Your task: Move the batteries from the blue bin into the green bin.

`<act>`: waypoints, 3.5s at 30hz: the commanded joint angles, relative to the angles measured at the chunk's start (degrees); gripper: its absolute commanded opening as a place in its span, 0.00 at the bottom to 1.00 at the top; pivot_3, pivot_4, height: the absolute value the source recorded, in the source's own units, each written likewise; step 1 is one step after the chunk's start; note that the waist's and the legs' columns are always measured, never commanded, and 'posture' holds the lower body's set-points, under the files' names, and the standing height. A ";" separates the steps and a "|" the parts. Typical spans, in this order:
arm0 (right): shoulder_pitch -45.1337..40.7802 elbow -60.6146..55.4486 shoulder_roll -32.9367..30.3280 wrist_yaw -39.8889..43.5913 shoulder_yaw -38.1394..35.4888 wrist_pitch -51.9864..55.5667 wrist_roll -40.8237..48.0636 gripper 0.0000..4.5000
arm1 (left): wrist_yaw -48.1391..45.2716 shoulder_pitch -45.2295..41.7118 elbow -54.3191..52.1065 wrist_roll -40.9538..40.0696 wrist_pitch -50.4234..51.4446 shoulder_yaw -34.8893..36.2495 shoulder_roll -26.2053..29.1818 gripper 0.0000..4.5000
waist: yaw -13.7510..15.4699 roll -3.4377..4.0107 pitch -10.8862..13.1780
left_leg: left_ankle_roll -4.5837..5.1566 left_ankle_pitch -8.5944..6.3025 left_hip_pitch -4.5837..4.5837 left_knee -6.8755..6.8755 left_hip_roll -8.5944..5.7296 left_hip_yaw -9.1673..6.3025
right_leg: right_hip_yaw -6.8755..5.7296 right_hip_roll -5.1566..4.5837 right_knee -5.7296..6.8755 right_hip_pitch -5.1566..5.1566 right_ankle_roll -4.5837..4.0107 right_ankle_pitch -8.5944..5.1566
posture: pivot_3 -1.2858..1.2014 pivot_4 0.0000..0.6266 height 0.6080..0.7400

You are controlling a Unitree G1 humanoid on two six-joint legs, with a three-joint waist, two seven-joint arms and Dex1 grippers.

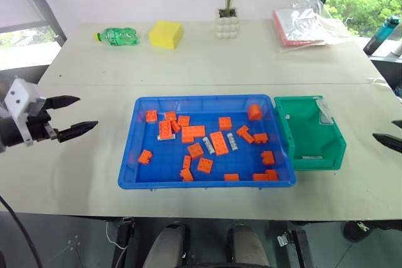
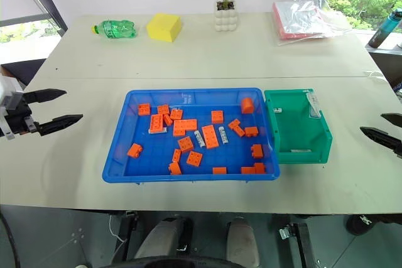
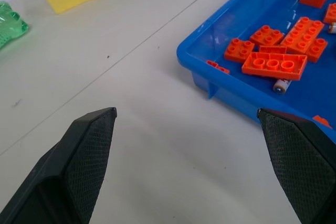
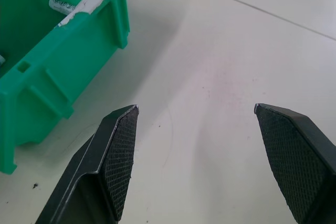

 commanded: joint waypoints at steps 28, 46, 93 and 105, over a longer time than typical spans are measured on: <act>-24.30 -36.05 5.34 -0.37 19.49 24.70 12.60 0.99 | -3.87 0.17 -15.87 -7.80 10.15 -1.11 1.00 1.00 | -1.26 0.04 0.02 | -0.01 0.00 -0.04 0.03 0.08 -0.11 | -0.07 0.01 0.01 0.00 0.00 0.00 | 0.52 0.24 0.90; -38.79 -24.14 40.95 -11.95 56.32 -10.66 -19.00 0.99 | -3.00 9.64 -27.01 -12.34 14.59 2.89 0.55 1.00 | -1.55 0.00 0.01 | -0.03 0.02 -0.09 0.06 -0.05 -0.28 | -0.16 0.00 0.21 -0.20 -0.01 0.00 | 0.52 0.24 0.90; -40.59 -1.38 60.13 -24.47 58.12 -31.56 -33.80 0.01 | -1.26 7.40 -26.08 -10.15 13.15 -0.22 -0.21 1.00 | -4.62 -0.27 -0.15 | -0.52 0.06 0.24 -0.06 0.09 -1.63 | -0.23 0.64 0.33 0.07 -0.02 0.01 | 0.52 0.24 0.90; -40.07 -4.93 57.64 -18.24 55.29 -21.73 -28.41 0.30 | -3.38 7.26 -23.87 -8.68 11.05 -1.64 1.53 1.00 | -4.58 -0.25 -0.14 | -0.52 0.06 0.22 -0.08 0.07 -1.63 | -0.19 0.64 0.34 0.11 -0.03 0.01 | 0.52 0.24 0.90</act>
